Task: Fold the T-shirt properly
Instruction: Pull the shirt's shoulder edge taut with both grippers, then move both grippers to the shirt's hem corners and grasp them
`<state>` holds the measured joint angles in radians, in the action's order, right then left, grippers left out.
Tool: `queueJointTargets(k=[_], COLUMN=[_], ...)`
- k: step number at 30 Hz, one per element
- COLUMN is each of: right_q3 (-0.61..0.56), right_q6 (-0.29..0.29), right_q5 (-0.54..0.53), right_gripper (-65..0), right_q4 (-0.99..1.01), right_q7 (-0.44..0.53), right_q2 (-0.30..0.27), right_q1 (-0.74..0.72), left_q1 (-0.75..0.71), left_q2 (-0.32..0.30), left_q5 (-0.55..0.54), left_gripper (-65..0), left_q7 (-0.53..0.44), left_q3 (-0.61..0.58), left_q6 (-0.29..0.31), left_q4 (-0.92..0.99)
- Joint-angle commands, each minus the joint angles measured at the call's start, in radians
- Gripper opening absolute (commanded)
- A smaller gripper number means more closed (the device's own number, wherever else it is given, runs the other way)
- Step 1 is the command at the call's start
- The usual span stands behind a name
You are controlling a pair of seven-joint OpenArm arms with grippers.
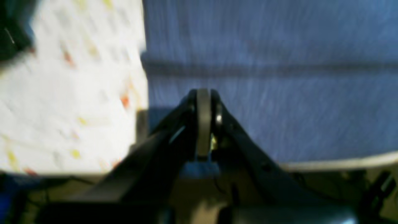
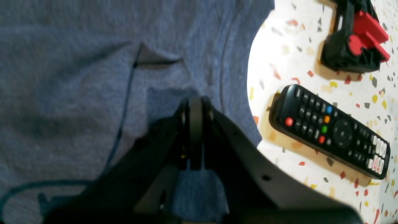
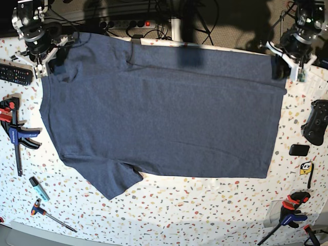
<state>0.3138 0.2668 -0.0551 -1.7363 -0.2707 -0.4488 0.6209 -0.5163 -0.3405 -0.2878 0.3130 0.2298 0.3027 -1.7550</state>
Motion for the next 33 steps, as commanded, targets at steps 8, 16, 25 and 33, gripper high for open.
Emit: queueJointTargets(k=[8,16,25,33], right_q3=[0.054,0.059,0.03,0.025], right_q6=[-0.002,0.076,0.168,0.169], right_q5=[-0.002,-0.087,-0.153,-0.166], right_gripper=[-65.0,-62.3,-36.4,-36.4], right_q4=[-0.156,-0.168,-0.168,-0.168], right_q7=[0.011,-0.019,-0.085,-0.137], right_q2=[-0.014,-0.014,-0.014,-0.013], right_q1=[-0.02,-0.176,-0.28,-0.286], left_q1=[0.13,0.376,0.809,1.236], left_q2=[-0.04,-0.059,-0.059,-0.053], left_q5=[-0.01,-0.06,-0.107,0.054], left_gripper=[-65.0,-65.0,-47.3,-47.3], left_q7=[-0.012,0.04,0.093,0.051], left_q3=[0.013,0.013,0.011,0.011], left_q6=[0.0,0.078,0.257,0.387], left_q4=[-0.032,0.076,0.603,1.27])
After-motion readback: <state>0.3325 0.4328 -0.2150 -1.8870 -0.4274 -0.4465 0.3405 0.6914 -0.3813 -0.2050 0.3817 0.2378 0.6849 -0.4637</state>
